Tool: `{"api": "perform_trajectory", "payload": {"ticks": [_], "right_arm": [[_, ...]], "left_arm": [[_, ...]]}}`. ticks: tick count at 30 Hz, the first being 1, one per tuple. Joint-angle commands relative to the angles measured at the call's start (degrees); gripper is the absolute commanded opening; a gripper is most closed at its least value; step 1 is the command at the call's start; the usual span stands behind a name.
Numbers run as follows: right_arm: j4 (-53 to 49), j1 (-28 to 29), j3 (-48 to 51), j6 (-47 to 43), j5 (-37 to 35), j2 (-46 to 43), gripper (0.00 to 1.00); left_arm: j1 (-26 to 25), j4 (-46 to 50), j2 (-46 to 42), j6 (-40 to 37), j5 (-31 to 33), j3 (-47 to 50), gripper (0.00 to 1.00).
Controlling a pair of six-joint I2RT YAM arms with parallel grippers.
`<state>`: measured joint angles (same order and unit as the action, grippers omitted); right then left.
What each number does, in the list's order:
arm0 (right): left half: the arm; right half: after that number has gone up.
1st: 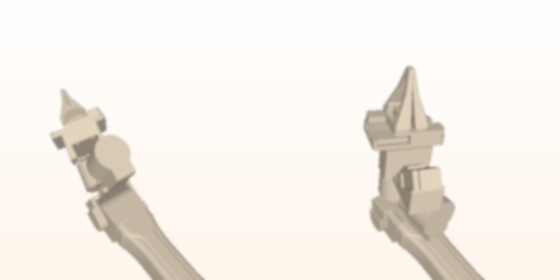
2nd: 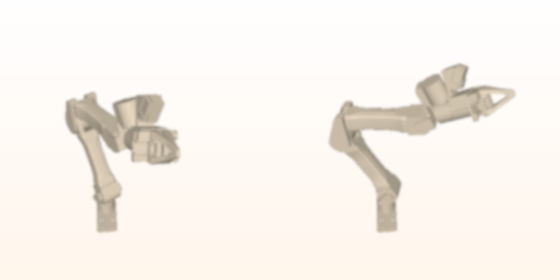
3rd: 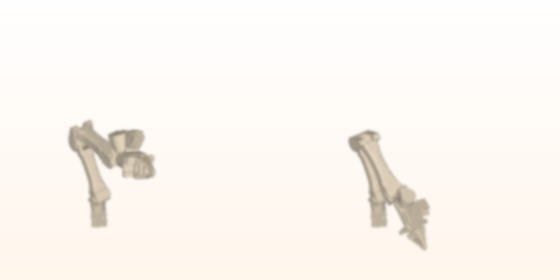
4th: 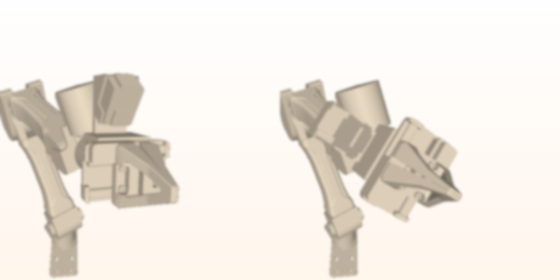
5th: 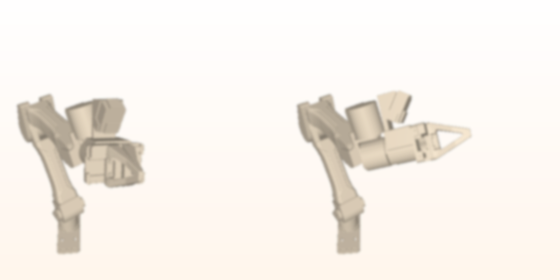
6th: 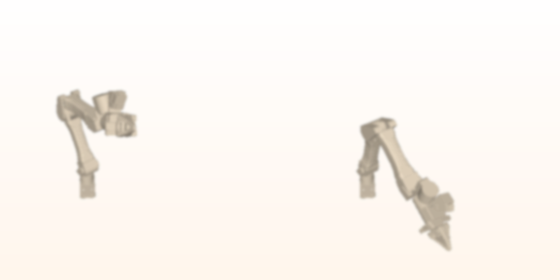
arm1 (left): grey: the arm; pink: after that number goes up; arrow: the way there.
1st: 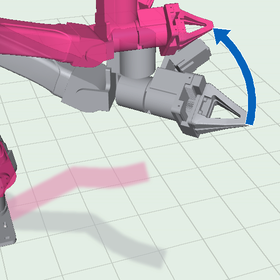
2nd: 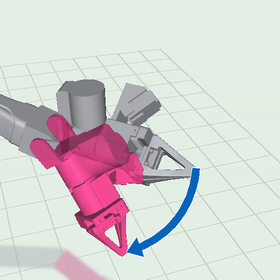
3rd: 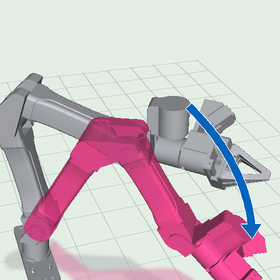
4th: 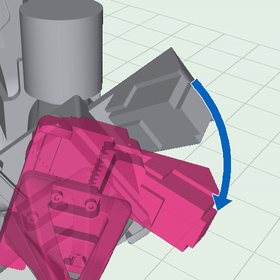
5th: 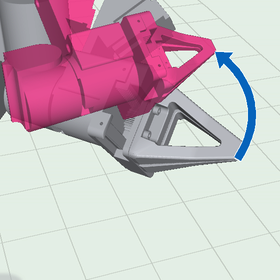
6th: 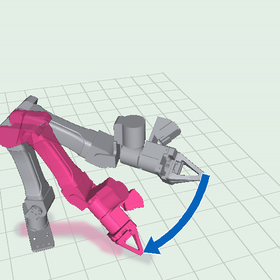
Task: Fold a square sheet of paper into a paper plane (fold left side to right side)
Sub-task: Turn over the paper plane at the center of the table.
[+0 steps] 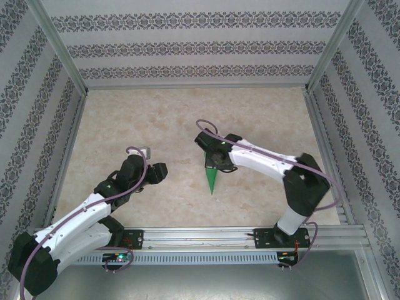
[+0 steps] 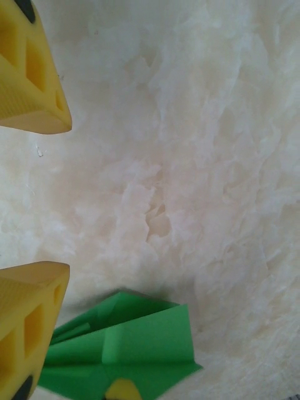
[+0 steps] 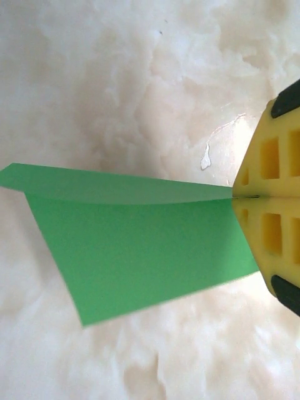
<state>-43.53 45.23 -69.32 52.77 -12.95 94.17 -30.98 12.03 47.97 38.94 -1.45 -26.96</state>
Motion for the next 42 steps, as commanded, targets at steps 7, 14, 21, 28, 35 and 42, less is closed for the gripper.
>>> {"api": "perform_trajectory", "payload": {"ticks": [7,14,21,28,35,42], "right_arm": [[26.88,-7.85,16.21,-12.35,21.11,-18.64,0.0],[45.76,-17.28,24.25,-11.46,48.89,-18.66,0.0],[67.78,-18.85,30.78,-4.16,58.0,-10.22,0.0],[79.04,-17.99,32.38,-2.59,58.13,1.9,0.0],[82.93,-17.64,33.43,-2.66,56.5,8.85,0.0],[82.33,-17.58,34.06,-3.46,55.01,11.02,0.0]], "left_arm": [[2.64,4.18,-6.62,0.36,-0.35,-3.07,0.62],[3.96,5.15,-12.47,1.36,0.31,-2.75,0.66],[4.93,5.05,-13.42,1.31,0.35,-3.53,0.68],[5.37,2.58,-13.37,2.16,-0.63,-2.58,0.68],[5.69,3.68,-13.34,2.12,-0.74,-1.99,0.68],[5.76,3.8,-13.34,2.19,-0.74,-1.43,0.68]]}}
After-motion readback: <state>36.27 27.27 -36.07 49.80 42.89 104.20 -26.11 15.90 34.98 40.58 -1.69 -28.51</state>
